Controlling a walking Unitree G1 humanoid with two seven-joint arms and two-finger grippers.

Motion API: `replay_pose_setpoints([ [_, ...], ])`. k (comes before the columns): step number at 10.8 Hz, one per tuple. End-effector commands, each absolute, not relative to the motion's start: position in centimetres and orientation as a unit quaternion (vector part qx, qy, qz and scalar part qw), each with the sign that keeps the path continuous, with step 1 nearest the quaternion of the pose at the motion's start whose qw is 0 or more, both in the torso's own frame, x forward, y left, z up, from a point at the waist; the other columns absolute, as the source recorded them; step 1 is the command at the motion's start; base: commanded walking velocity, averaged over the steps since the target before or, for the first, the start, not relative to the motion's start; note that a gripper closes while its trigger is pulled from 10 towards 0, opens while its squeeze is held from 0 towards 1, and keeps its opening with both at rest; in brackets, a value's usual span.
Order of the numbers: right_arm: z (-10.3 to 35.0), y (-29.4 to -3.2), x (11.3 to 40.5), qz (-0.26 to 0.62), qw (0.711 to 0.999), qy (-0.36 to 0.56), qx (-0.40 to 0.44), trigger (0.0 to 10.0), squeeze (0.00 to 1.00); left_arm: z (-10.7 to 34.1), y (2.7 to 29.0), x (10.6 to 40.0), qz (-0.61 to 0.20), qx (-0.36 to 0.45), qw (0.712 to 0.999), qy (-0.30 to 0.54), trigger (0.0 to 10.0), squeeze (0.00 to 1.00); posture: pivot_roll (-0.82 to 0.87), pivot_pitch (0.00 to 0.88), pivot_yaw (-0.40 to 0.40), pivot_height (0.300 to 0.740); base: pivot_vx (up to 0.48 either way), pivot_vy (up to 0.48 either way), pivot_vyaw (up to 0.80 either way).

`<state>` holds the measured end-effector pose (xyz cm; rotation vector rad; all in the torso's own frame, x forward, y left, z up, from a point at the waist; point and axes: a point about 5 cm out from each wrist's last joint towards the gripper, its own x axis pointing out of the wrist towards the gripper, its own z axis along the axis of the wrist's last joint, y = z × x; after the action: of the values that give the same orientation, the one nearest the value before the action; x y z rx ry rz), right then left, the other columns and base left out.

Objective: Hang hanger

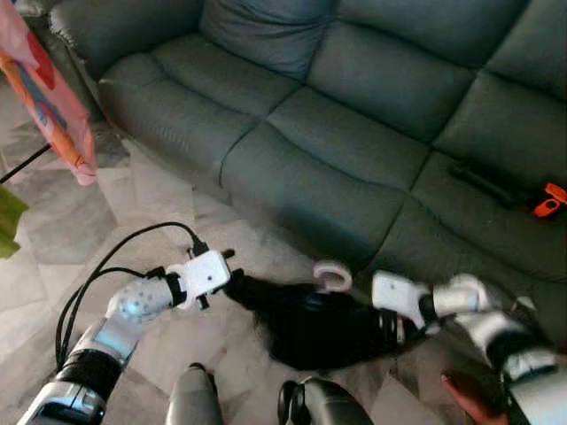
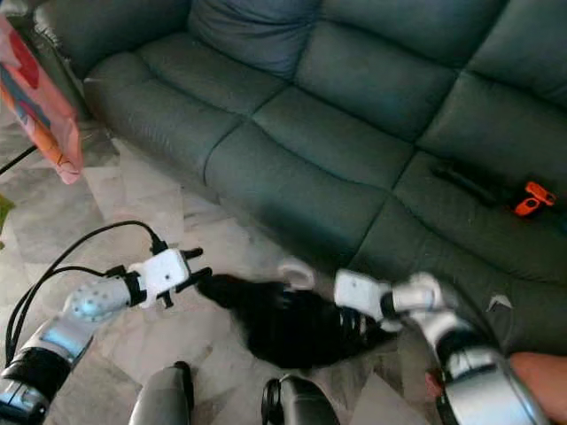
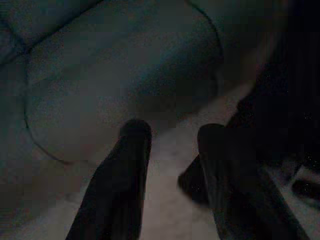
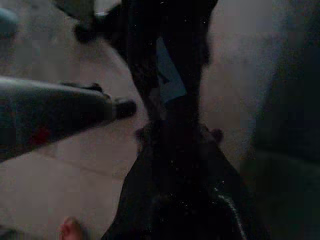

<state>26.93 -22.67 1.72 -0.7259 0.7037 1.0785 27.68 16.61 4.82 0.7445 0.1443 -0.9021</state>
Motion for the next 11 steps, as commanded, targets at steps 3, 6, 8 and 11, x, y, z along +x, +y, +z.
replay_pose_setpoints([
  [3, 0.4, -22.8, 26.7, 0.330, 0.860, 0.291, -0.258, 0.0, 0.00, 2.2, 17.3, 26.1, -0.350, 0.323, 0.875, 0.082, 10.0, 1.00, 0.00, 0.147, -0.092, 0.740, 0.000, 0.000, 0.00],
  [6, 0.3, -22.0, 26.3, 0.185, 0.948, 0.215, -0.148, 0.0, 0.00, 1.5, 19.1, 25.4, -0.145, 0.205, 0.965, 0.076, 10.0, 1.00, -0.01, 0.104, -0.093, 0.740, 0.000, 0.000, 0.00],
  [8, 0.5, -21.2, 26.1, 0.101, 0.977, 0.174, -0.067, 0.0, 0.00, 2.4, 19.9, 26.5, -0.076, 0.157, 0.982, 0.065, 10.0, 1.00, 0.00, 0.064, -0.098, 0.740, 0.000, 0.000, 0.00],
  [11, 2.4, -18.9, 26.4, 0.113, 0.987, 0.116, -0.005, 10.0, 0.00, 5.7, 19.5, 28.4, -0.054, 0.086, 0.995, -0.016, 10.0, 0.00, -0.02, 0.023, -0.090, 0.740, 0.000, 0.000, 0.25],
])
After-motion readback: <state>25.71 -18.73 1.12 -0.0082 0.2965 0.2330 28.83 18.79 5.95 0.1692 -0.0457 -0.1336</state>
